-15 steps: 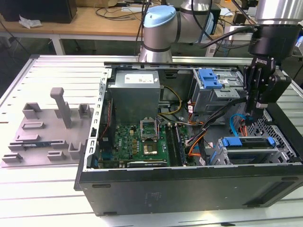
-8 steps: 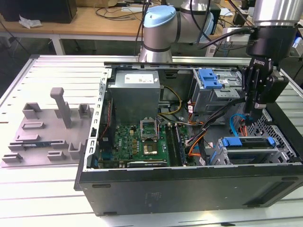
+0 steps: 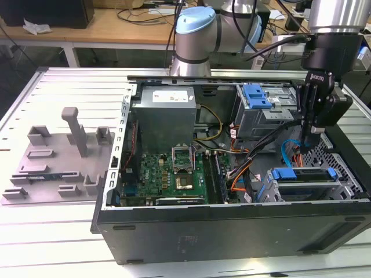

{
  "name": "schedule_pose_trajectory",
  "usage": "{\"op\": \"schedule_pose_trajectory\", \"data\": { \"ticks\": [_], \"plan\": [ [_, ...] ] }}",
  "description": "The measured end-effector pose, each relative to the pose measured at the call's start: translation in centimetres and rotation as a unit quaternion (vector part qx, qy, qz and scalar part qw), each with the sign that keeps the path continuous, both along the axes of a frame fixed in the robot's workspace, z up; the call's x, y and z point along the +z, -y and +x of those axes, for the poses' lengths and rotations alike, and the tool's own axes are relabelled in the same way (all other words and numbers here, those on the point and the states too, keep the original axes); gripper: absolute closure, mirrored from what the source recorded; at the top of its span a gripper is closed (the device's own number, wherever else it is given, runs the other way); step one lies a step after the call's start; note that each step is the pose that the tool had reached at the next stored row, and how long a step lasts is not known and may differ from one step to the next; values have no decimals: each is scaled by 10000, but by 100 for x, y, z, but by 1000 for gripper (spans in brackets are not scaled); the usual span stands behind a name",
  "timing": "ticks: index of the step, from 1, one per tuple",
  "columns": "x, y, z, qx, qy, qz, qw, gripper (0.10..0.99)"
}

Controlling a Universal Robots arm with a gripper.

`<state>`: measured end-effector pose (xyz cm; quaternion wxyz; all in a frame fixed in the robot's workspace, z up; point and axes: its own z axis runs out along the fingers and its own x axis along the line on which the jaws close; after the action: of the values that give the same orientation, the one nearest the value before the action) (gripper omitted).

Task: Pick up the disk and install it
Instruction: 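Insert the first disk wire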

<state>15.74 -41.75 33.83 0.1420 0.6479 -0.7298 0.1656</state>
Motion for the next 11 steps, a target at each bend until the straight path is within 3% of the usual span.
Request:
{"op": "schedule_pose_trajectory", "data": {
  "ticks": [3, 11],
  "plan": [
    [-4, 0, 0, 9, 3, -29, 10000, 922],
    [-8, 0, -6, 11, 3, -42, 10000, 922]
  ]
}}
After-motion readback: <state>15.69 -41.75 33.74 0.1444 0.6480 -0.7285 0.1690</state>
